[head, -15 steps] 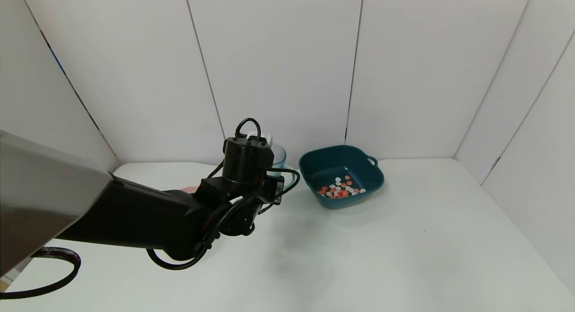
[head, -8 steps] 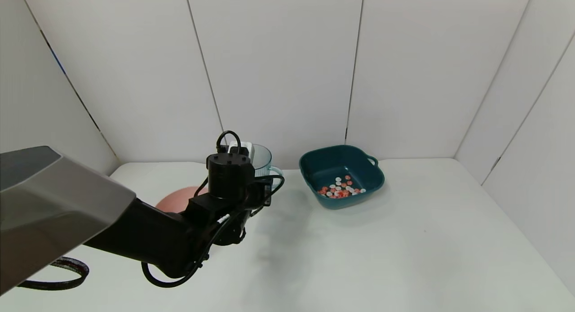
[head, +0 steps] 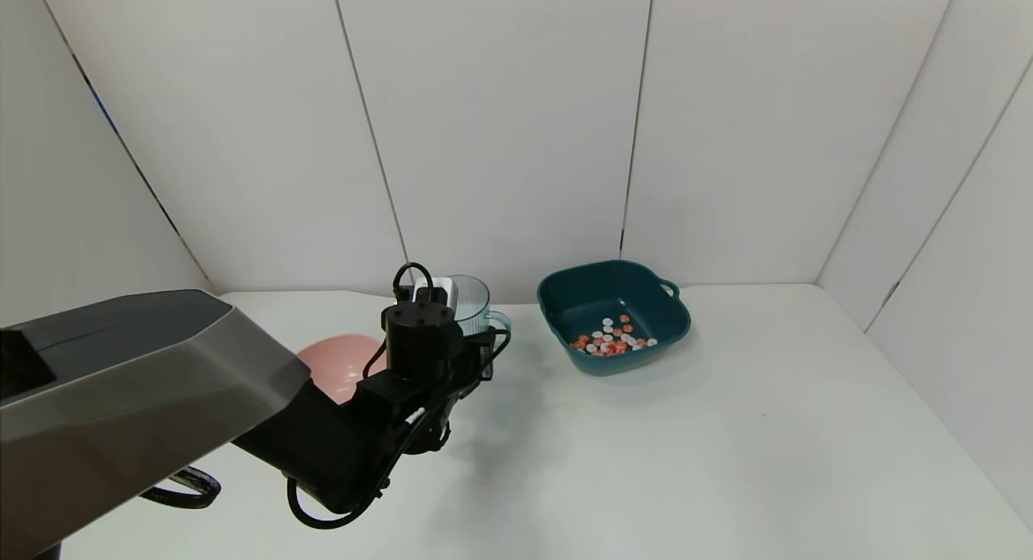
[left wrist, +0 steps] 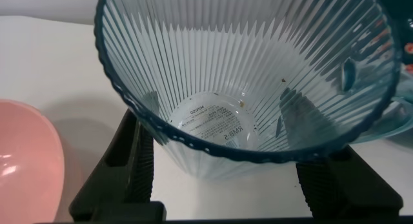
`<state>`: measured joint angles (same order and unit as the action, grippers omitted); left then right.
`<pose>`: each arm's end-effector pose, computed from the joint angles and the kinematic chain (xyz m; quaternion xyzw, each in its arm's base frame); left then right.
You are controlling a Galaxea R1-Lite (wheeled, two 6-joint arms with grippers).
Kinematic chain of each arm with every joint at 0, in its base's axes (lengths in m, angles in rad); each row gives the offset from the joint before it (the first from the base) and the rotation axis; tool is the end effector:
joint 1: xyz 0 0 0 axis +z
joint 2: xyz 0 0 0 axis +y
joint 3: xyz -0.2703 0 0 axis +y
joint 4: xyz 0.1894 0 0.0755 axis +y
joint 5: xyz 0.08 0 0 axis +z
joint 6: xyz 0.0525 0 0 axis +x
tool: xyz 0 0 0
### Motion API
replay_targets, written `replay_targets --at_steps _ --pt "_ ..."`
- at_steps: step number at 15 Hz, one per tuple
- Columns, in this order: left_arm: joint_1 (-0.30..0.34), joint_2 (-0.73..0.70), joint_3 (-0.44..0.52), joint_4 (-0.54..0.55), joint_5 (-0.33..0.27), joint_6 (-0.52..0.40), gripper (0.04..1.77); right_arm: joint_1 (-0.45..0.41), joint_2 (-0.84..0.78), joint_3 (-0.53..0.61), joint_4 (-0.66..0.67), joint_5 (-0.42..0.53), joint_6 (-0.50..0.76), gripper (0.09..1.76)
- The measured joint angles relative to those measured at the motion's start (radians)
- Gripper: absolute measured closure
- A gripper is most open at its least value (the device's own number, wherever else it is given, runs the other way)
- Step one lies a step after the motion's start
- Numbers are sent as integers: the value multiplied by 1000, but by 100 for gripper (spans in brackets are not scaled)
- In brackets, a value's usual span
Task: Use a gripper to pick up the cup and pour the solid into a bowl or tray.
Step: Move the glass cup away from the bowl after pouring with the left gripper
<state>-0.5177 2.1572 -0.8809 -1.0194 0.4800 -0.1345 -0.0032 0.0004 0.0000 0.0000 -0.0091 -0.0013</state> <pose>0.3589 -0.1765 0.0337 -0.0055 0.1135 -0.0111 0.9935 0.0516 -0.0006 0.0755 -0.0007 0.0002 -0.0061 1.0000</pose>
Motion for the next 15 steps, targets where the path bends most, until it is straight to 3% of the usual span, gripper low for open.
replay_targets --at_steps 15 --pt "4 133 7 -100 1 -20 56 0 0 0 0 0 0 14"
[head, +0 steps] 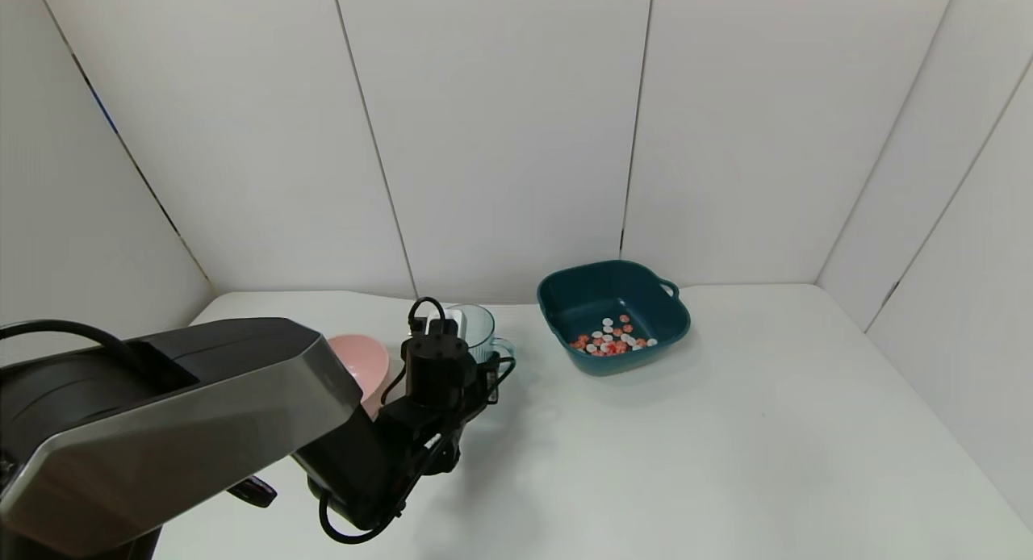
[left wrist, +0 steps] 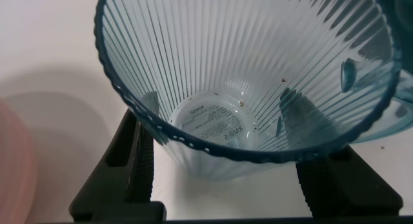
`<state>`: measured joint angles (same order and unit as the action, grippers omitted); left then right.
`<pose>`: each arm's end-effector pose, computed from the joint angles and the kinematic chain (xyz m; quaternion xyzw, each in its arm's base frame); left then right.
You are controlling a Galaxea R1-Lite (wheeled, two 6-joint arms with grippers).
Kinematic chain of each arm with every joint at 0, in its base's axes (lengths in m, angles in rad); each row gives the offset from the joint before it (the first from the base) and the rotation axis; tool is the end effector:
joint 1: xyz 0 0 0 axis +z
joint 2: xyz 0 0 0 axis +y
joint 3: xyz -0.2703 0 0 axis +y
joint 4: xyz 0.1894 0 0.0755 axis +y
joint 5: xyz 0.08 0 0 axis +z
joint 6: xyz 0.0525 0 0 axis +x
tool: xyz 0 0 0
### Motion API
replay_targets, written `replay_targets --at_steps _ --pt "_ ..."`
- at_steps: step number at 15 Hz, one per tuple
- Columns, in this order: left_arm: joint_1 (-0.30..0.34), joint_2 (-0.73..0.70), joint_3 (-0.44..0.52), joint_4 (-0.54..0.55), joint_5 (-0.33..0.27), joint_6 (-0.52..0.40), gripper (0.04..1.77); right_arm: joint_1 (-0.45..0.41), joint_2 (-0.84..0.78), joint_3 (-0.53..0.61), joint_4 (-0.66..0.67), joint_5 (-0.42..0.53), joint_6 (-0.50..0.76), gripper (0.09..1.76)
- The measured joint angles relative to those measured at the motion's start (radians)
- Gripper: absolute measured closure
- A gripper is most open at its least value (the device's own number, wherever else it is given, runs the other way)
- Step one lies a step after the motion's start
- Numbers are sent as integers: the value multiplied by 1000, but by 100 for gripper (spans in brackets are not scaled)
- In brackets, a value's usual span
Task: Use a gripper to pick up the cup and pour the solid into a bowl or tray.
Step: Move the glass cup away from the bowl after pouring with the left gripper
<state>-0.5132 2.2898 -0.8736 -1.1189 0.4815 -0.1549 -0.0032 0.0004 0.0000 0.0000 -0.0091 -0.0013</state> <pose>0.3628 -0.1766 -0.0092 -0.0061 0.1310 -0.0056 0.9914 0.0516 -0.0006 0.0755 -0.0007 0.0002 -0.0061 1.0000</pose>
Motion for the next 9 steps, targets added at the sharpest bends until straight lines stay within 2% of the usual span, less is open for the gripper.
replay_targets --at_steps 4,9 --pt "2 9 1 0 -1 0 37 0 0 0 0 0 0 14" --pt "1 8 13 0 -3 -3 24 0 0 0 0 0 0 14"
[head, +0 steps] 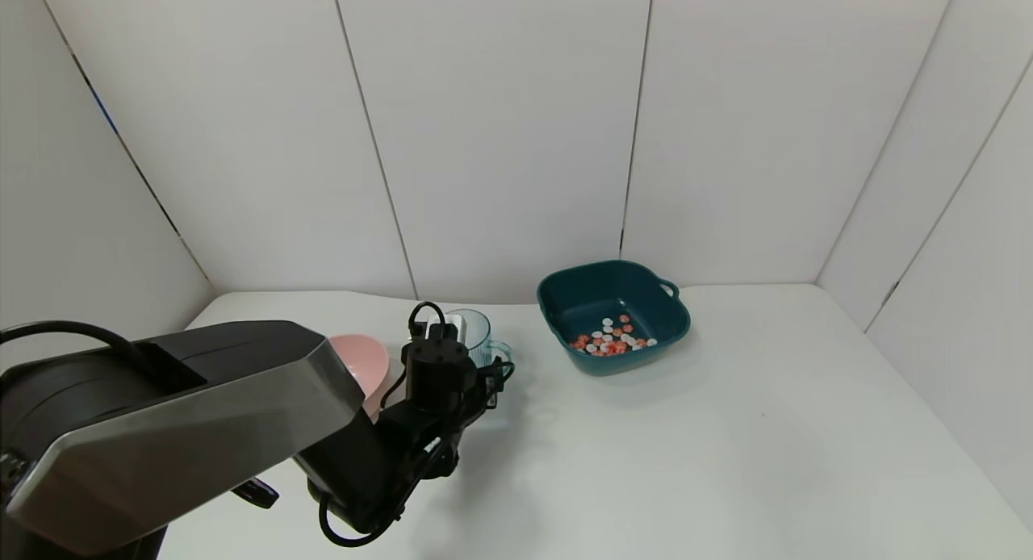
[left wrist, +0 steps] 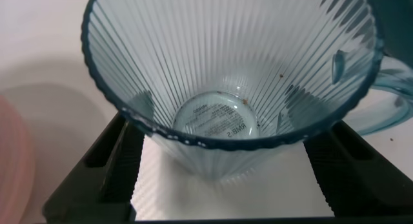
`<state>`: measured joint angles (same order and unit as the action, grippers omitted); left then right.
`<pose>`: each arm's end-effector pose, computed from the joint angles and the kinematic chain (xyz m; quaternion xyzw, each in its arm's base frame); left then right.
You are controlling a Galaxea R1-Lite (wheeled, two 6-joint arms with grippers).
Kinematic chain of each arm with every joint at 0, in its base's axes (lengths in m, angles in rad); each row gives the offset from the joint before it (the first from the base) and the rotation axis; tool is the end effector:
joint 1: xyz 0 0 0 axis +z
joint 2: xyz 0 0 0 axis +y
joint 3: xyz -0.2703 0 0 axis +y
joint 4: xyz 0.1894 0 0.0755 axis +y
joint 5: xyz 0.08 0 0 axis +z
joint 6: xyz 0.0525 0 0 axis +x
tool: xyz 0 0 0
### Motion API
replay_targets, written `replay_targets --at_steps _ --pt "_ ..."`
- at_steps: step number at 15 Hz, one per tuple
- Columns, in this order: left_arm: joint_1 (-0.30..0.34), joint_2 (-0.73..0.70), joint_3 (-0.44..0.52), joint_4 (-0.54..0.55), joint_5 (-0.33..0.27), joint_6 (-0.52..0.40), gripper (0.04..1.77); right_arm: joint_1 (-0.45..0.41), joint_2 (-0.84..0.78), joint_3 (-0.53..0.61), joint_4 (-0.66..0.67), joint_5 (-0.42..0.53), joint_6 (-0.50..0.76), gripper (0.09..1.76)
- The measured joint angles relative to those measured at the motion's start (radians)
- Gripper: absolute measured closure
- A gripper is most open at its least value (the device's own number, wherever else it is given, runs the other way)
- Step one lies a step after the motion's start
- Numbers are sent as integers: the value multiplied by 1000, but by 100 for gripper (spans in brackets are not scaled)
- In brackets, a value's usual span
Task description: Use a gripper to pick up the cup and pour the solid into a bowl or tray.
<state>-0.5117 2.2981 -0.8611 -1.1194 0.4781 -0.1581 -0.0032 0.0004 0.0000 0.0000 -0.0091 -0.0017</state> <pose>0.3607 -0.1748 -0.0153 -0.0031 0.1400 -0.0055 0.9901 0.0516 -0.0006 0.0755 -0.0009 0.0002 -0.0061 1.0000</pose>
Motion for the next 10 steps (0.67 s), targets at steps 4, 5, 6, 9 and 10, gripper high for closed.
replay_targets --at_steps 4,5,6,9,10 --pt "-3 -22 31 3 -2 -3 18 0 0 0 0 0 0 14" --pt "-3 -31 41 5 -3 -3 17 0 0 0 0 0 0 14" --pt "-3 -42 51 6 -5 -3 16 0 0 0 0 0 0 14" --pt "-5 -76 71 17 -6 -3 14 0 0 0 0 0 1 14" --pt "-5 -85 78 17 -6 -3 14 0 0 0 0 0 0 14"
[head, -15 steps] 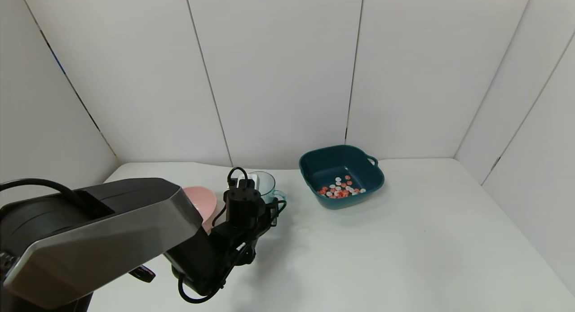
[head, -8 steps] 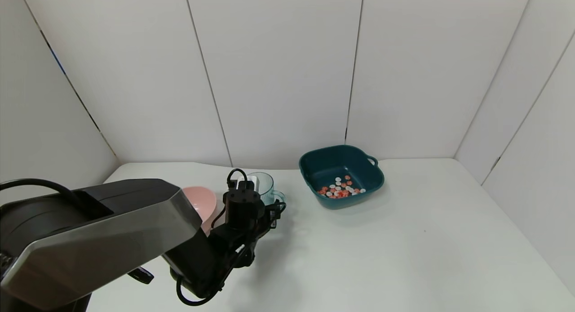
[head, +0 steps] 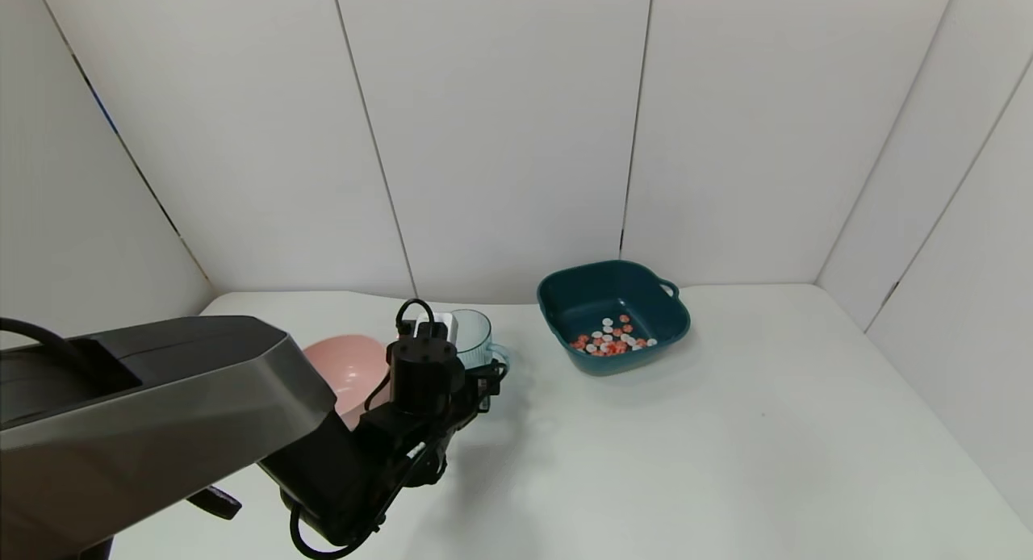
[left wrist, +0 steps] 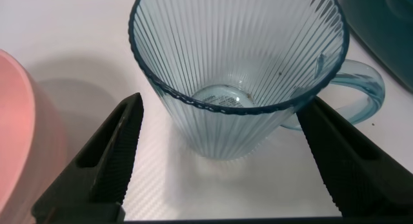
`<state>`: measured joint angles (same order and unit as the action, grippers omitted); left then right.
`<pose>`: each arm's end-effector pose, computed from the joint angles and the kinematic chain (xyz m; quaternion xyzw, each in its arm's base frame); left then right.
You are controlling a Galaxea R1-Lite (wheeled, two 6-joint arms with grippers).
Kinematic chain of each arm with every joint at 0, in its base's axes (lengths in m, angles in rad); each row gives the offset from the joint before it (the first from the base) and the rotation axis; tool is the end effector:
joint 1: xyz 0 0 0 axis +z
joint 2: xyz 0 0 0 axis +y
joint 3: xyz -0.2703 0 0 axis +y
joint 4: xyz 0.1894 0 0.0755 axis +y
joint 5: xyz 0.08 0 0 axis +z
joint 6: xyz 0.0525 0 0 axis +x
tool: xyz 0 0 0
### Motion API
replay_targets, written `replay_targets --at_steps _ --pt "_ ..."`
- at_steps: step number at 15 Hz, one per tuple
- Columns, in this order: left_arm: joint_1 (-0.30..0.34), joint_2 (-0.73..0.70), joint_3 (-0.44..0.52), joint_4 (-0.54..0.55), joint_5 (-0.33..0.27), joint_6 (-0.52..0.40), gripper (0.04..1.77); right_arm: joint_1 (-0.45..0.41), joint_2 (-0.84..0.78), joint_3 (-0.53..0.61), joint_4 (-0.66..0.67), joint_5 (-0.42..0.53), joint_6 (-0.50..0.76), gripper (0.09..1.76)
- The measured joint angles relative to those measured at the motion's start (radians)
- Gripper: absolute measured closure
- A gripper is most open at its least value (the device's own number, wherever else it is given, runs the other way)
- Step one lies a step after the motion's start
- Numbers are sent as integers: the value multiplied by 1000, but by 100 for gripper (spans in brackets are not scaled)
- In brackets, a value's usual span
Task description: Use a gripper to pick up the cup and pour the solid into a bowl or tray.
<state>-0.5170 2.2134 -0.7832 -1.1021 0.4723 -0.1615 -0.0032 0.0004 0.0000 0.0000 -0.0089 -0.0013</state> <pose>0.3450 -0.1687 -0.0014 -0.0023 0.1450 -0.0104 0.9894 0.0516 -0.0006 0.0755 -0.0007 0.0002 -0.0060 1.0000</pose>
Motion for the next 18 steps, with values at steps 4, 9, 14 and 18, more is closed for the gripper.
replay_targets --at_steps 4,9,14,18 --pt "-2 -45 38 20 -1 0 12 0 0 0 0 0 0 14" --pt "-4 -185 108 132 -56 -44 11 0 0 0 0 0 0 14" --pt "4 -399 213 200 -135 -41 11 0 0 0 0 0 0 14" --pt "85 -624 335 234 -286 -5 10 0 0 0 0 0 0 14"
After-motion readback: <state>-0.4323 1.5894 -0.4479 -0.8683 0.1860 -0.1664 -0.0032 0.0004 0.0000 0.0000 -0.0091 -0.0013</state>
